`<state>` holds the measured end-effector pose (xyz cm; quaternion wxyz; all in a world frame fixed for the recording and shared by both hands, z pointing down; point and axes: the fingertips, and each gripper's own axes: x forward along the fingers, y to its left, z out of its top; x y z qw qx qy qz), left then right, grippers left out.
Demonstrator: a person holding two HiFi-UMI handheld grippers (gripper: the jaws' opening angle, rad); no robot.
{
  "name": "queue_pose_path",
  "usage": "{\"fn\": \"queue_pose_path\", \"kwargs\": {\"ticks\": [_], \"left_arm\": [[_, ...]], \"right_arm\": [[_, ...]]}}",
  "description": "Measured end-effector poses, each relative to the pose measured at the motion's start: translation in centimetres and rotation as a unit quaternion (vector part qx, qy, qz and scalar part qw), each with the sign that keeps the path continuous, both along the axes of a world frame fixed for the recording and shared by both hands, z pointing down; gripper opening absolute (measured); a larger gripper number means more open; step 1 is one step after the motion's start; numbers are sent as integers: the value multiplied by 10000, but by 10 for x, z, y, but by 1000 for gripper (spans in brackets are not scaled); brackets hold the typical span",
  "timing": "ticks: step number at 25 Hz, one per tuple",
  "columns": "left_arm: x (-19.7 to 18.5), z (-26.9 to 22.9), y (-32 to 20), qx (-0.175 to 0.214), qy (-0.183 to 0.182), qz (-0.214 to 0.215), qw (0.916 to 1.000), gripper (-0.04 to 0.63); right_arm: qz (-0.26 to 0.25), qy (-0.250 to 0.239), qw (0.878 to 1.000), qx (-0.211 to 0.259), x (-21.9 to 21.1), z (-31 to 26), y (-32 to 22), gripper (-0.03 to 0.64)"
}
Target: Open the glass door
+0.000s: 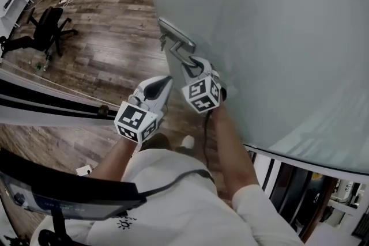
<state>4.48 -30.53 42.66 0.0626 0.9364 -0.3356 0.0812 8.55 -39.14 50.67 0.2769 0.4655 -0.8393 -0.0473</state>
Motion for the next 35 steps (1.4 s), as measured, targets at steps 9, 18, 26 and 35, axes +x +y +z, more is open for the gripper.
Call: {"fn": "queue_pose_path", "kwargs": {"ticks": [9, 18, 26, 35], "left_arm": [[64, 4, -82, -38, -52, 9, 10000, 2], [109, -4, -153, -131, 374, 359, 9986, 2], [149, -12, -220, -225, 421, 586, 9971, 2], [184, -16, -256, -259, 460, 978, 9938, 2]], "right_arm": [[272, -355, 9990, -32, 63, -1, -61, 117], [680, -426, 9967, -97, 101, -6, -98, 114], [1038, -555, 9928, -224, 162, -14, -154, 112], [1476, -536, 9874, -205, 225, -18, -195, 110]]}}
